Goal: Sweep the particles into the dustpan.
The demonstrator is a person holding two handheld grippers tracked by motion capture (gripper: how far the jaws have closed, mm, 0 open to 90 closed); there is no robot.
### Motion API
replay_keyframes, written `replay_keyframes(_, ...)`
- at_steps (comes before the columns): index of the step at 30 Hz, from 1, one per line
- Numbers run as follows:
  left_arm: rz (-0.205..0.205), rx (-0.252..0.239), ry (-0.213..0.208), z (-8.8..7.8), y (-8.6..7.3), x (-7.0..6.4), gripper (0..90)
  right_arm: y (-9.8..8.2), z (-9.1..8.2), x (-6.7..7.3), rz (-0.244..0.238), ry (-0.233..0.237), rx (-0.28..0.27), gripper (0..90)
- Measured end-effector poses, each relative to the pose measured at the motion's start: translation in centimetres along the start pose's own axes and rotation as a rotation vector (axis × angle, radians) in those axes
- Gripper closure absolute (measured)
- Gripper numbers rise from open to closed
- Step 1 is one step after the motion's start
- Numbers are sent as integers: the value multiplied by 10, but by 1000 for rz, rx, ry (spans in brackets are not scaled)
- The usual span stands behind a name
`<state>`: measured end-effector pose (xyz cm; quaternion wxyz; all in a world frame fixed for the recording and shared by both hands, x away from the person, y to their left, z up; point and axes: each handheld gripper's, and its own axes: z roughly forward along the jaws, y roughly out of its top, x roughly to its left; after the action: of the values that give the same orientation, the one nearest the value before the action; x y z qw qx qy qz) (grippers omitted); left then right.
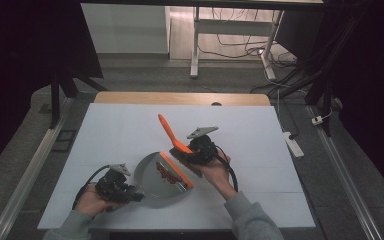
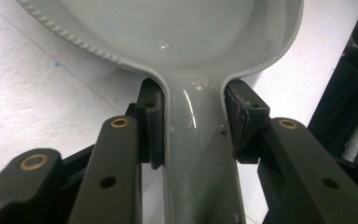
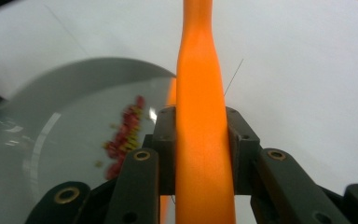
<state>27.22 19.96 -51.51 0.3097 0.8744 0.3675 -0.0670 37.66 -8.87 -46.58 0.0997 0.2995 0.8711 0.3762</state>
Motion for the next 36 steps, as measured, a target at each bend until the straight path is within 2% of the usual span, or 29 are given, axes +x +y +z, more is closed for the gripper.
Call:
replay_keyframes(5, -1, 0, 2, 1, 0, 0, 619, -7, 2, -10, 19, -37, 30, 708)
replay_keyframes(10, 2, 1, 5, 1, -1, -1, 619, -18, 9, -11, 42, -23, 54, 708)
replay_keyframes(13, 2, 1, 8, 2, -1, -1, 619, -18, 9, -4, 46, -1, 47, 708)
replay_keyframes(15, 2, -1, 11, 3, -1, -2, 619, -18, 12, 9, 32, 26, 40, 708)
replay_keyframes(16, 0, -1, 11, 3, -2, -3, 619, -18, 12, 9, 32, 26, 40, 708)
replay_keyframes(19, -5, -9, 12, 4, -3, -3, 619, -16, 14, 22, 12, 28, 21, 708)
replay_keyframes(21, -9, -10, 13, 4, -4, -3, 619, -12, 16, 29, 15, 57, 9, 708)
replay_keyframes(23, -10, -18, 16, 5, -5, -3, 619, -9, 20, 40, -21, 73, 12, 708)
replay_keyframes(27, -8, -30, 22, 7, -8, -4, 619, -5, 20, 46, -41, 92, 2, 708)
replay_keyframes(30, -6, -33, 26, 8, -9, -4, 619, -2, 13, 43, -21, 92, -30, 708)
replay_keyframes(31, -4, -37, 27, 8, -9, -4, 619, -1, 8, 38, -14, 78, -44, 708)
replay_keyframes(36, 2, -51, 21, 9, -10, -2, 619, -2, -3, 28, -1, 69, -71, 708)
